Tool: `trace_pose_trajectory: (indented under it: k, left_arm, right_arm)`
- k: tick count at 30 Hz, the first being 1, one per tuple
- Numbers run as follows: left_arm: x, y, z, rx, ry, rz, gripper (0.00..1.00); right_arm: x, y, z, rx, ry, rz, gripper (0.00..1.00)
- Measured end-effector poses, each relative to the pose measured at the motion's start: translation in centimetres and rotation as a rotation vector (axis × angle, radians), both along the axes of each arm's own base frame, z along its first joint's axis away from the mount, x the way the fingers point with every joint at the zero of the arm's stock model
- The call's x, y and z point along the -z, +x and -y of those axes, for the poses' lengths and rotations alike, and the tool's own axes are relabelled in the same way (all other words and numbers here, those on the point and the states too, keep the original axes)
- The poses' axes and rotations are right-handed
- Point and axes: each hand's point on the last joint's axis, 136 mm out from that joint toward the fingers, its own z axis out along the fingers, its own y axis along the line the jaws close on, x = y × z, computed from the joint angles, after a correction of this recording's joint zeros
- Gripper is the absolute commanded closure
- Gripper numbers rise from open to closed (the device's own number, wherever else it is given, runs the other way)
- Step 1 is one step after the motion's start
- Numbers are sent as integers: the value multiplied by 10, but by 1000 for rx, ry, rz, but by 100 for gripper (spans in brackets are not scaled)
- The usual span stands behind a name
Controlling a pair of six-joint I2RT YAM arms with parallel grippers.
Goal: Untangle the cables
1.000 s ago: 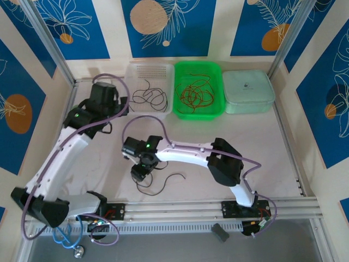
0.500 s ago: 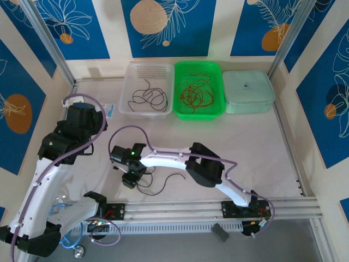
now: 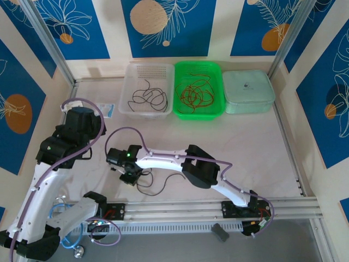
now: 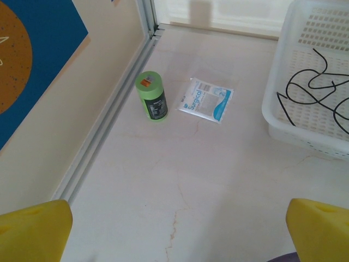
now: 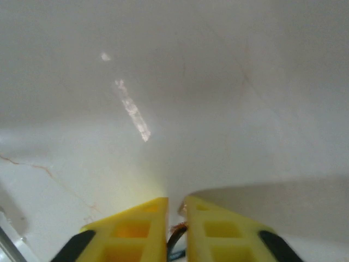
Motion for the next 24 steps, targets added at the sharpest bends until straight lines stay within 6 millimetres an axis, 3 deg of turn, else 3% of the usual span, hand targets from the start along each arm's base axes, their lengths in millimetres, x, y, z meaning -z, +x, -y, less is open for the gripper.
trace_pose_trajectory:
  k: [5, 8, 11, 16, 18, 21, 24]
  left_arm:
    - [7, 3, 9, 43, -26, -14, 1]
    - [14, 6, 19, 94, -57, -17, 1]
    - [25, 8, 36, 169, -119, -8, 1]
    - [50, 17, 73, 327, -241, -1, 5]
    - [58, 22, 90, 402, -289, 8, 6]
    - [67, 27, 119, 527, -371, 28, 6]
    - [73, 28, 148, 664, -454, 61, 5]
  right_arm:
    - [-4, 2, 9, 36, 10, -19, 100]
    - [-23, 9, 27, 98, 43, -64, 100]
    - [-76, 38, 45, 211, 172, -98, 100]
    - [-198, 106, 88, 405, 524, -120, 100]
    - [-231, 119, 104, 443, 626, -130, 100]
    - [-260, 124, 120, 468, 729, -176, 100]
    - [-272, 129, 129, 494, 782, -236, 100]
